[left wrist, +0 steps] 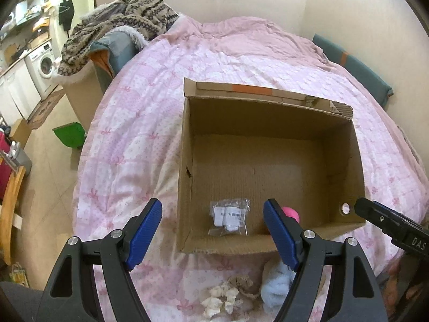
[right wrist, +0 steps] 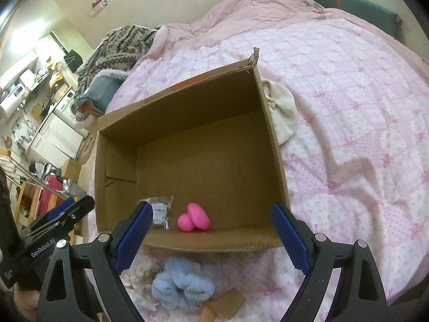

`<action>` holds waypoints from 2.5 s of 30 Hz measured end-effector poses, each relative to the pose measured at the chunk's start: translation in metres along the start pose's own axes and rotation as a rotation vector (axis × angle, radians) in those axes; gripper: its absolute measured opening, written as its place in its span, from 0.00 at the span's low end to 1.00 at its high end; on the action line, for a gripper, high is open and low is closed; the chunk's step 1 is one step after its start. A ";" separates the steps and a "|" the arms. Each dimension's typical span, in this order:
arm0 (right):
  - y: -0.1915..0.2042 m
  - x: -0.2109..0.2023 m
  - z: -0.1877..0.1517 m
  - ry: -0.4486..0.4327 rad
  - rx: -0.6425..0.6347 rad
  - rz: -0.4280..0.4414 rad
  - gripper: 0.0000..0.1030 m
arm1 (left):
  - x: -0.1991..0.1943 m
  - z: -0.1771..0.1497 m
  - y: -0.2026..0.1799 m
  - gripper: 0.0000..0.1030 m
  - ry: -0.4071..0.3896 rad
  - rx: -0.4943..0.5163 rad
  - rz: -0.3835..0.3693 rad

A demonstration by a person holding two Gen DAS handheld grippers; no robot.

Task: Organize soft objects
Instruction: 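Open the right tool to drop the pink toy while the left tool releases the bag, then lower the left tool and grasp the white cloth in front of the box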

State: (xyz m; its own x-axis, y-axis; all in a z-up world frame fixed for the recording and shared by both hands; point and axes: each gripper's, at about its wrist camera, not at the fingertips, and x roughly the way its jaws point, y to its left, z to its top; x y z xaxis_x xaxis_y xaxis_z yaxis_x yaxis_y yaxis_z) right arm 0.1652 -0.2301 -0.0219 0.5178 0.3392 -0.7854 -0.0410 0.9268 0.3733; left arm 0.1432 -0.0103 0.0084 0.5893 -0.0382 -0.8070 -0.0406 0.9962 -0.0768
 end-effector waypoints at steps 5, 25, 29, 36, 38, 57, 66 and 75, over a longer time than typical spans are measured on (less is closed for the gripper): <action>-0.002 -0.006 -0.009 0.007 0.017 0.004 0.93 | -0.005 -0.012 0.001 0.74 0.026 0.014 0.013; 0.000 -0.027 -0.052 0.053 0.038 0.027 0.93 | -0.023 -0.055 0.024 0.74 0.101 -0.062 0.033; -0.002 -0.027 -0.060 0.073 0.043 0.018 0.93 | -0.016 -0.065 0.029 0.74 0.161 -0.090 0.018; -0.005 -0.016 -0.065 0.112 0.073 -0.005 0.93 | 0.022 -0.101 0.035 0.74 0.433 -0.172 -0.050; -0.005 -0.012 -0.066 0.125 0.074 -0.009 0.93 | 0.031 -0.114 0.032 0.74 0.498 -0.186 -0.082; -0.005 -0.006 -0.067 0.152 0.067 -0.017 0.93 | 0.023 -0.133 0.027 0.20 0.592 -0.137 -0.111; -0.024 0.000 -0.071 0.233 0.150 0.011 0.93 | -0.013 -0.083 0.042 0.20 0.408 -0.115 -0.074; -0.041 0.037 -0.091 0.444 0.248 0.022 0.48 | 0.008 -0.073 0.039 0.20 0.346 -0.105 -0.045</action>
State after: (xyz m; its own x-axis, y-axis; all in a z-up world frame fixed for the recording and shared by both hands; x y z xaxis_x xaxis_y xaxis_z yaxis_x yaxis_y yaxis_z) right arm 0.1082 -0.2407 -0.1118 0.1040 0.4436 -0.8902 0.1842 0.8709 0.4556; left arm 0.0872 0.0222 -0.0443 0.2848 -0.1242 -0.9505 -0.1144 0.9801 -0.1624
